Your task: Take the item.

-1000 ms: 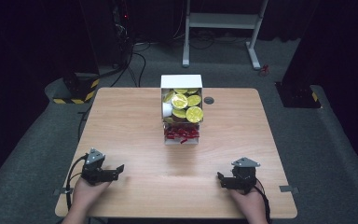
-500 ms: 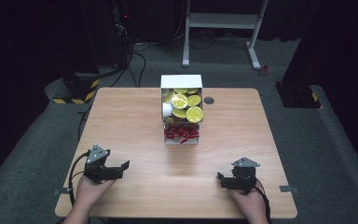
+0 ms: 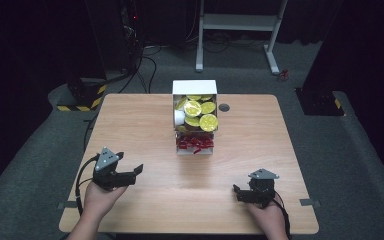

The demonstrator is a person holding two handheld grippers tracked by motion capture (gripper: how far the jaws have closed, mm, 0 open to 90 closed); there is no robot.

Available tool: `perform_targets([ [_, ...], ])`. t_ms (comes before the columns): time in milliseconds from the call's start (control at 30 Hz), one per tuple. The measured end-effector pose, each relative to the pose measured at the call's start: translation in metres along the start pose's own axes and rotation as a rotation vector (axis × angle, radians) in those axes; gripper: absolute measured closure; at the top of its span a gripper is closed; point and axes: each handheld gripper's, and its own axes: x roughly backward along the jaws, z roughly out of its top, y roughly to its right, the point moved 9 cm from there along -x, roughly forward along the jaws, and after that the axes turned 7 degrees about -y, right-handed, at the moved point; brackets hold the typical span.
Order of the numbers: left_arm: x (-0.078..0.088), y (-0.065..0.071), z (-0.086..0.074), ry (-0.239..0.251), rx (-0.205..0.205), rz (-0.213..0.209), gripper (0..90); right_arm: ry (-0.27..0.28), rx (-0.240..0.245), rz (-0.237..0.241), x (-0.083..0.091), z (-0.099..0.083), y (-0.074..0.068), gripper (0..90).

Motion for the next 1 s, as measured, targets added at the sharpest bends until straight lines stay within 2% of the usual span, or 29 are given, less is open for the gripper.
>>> perform_targets([
  [167, -0.002, 0.008, 0.009, 0.005, -0.01, -0.018, 14.9, 0.0, 0.002, 0.002, 0.0, 0.0, 0.0, 8.5],
  [267, -0.005, 0.01, 0.011, -0.002, -0.009, -0.017, 14.9, 0.0, 0.004, 0.003, 0.0, 0.0, 0.0, 8.5],
  [433, -0.008, 0.016, 0.02, -0.009, -0.031, -0.009, 15.5, 0.0, 0.005, 0.004, 0.0, 0.0, 0.0, 8.5],
  [500, -0.007, 0.02, 0.024, -0.002, -0.026, -0.018, 15.5, 0.0, 0.005, 0.004, 0.0, 0.0, 0.0, 8.5],
  [667, -0.005, 0.029, 0.038, 0.011, -0.057, -0.023, 15.2, 0.001, 0.009, 0.002, 0.0, 0.0, 0.0, 8.5],
  [867, -0.006, 0.039, 0.054, 0.023, -0.073, -0.04, 15.1, -0.001, 0.005, 0.004, 0.0, 0.0, 0.0, 8.4],
  [1000, -0.005, 0.043, 0.063, 0.038, -0.068, -0.062, 15.1, 0.0, 0.006, 0.005, 0.0, 0.0, 0.0, 8.4],
])
